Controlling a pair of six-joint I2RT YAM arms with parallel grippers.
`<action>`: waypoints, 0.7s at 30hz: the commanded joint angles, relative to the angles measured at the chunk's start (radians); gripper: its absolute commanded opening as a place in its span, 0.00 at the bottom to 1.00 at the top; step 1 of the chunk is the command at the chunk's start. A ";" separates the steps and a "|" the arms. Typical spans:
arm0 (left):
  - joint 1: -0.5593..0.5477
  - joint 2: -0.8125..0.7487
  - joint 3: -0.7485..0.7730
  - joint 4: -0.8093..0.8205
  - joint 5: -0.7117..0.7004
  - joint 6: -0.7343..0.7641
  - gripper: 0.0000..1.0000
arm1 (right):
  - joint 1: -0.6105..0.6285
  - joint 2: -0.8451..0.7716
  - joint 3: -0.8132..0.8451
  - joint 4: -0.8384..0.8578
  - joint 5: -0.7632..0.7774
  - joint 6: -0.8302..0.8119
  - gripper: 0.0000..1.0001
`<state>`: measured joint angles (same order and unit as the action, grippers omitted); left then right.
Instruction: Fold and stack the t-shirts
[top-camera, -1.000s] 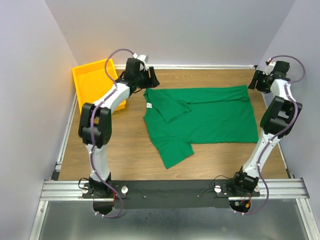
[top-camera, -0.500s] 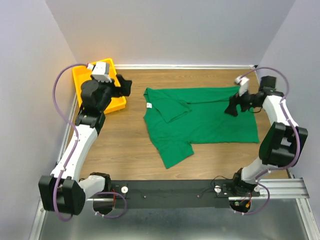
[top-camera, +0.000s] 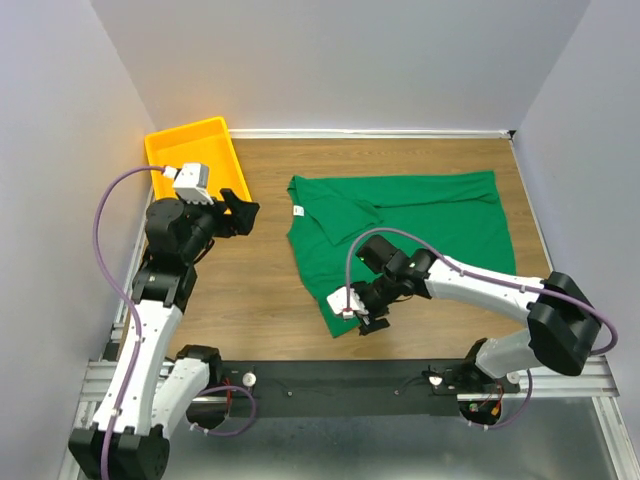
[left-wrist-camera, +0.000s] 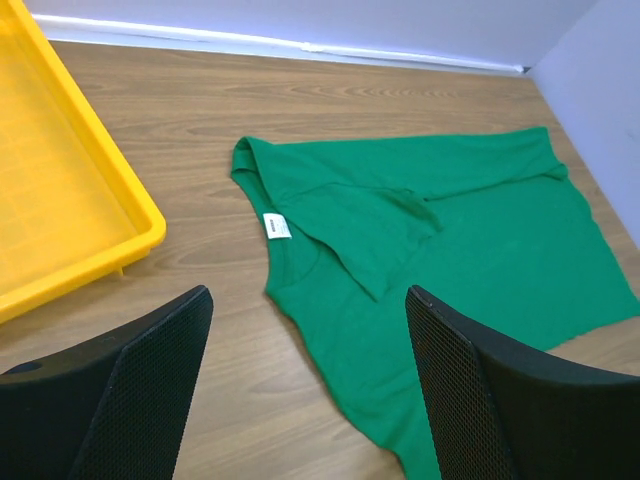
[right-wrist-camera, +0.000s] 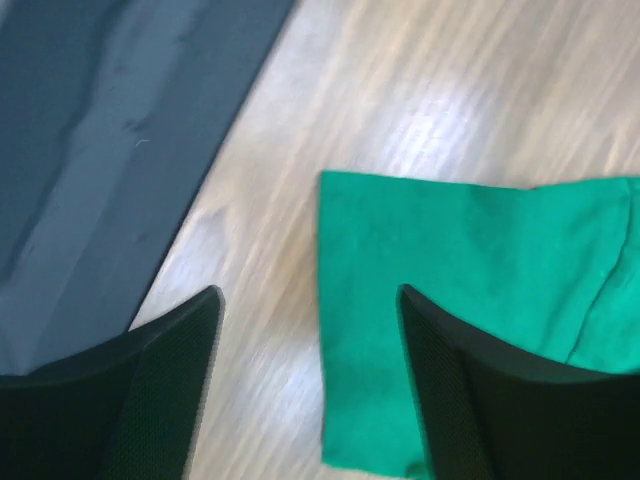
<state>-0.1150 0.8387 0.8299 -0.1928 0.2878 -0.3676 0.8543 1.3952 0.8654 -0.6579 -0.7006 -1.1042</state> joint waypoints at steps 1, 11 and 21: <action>0.005 -0.110 0.002 -0.094 0.001 -0.039 0.86 | 0.051 0.027 -0.020 0.263 0.171 0.159 0.73; 0.005 -0.190 -0.058 -0.083 0.045 -0.080 0.86 | 0.138 0.097 -0.085 0.303 0.296 0.161 0.61; 0.005 -0.225 -0.069 -0.008 0.188 0.031 0.86 | 0.161 0.189 -0.140 0.397 0.394 0.196 0.48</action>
<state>-0.1150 0.6502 0.7704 -0.2657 0.3599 -0.4061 1.0046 1.5158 0.7486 -0.3122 -0.3973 -0.9371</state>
